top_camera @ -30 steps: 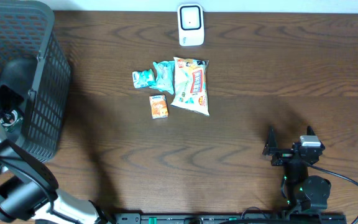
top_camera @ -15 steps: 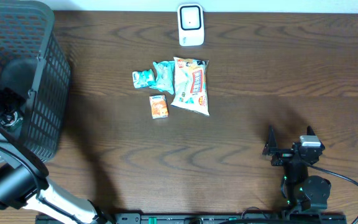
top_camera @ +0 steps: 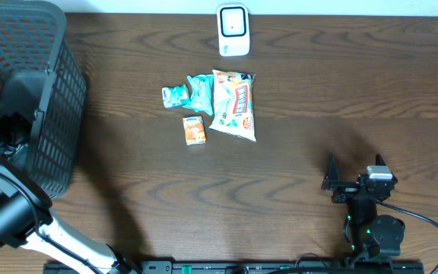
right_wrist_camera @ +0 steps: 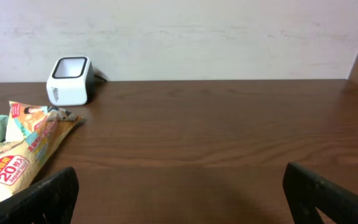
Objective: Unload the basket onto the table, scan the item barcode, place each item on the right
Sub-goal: 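Grasp the green Zam-Buk ointment tin with the left gripper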
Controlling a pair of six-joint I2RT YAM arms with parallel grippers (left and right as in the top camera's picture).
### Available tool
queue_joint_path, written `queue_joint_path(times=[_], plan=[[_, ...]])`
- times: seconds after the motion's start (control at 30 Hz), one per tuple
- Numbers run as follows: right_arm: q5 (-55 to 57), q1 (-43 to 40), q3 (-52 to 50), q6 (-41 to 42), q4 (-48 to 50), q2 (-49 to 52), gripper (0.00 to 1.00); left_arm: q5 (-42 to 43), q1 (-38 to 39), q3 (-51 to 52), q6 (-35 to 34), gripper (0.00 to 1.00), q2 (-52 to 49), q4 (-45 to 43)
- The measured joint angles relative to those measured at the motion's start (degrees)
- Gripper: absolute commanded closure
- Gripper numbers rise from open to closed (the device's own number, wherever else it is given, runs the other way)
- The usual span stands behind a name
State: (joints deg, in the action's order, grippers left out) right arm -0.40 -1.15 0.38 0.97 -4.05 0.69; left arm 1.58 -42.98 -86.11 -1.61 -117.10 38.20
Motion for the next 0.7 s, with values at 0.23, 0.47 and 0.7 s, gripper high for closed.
queue_joint_path(times=[0.23, 0.47, 0.7], plan=[[0.0, 0.0, 0.0, 0.02, -0.02, 0.0, 0.01, 0.04, -0.44, 0.07, 0.37, 0.01, -1.16, -1.09], [0.0, 0.0, 0.0, 0.0, 0.0, 0.0, 0.01, 0.0, -0.48, 0.07, 0.48, 0.26, -1.16, -1.18], [0.0, 0.0, 0.0, 0.0, -0.02, 0.0, 0.01, 0.02, -0.52, 0.07, 0.35, 0.32, -1.16, -1.16]])
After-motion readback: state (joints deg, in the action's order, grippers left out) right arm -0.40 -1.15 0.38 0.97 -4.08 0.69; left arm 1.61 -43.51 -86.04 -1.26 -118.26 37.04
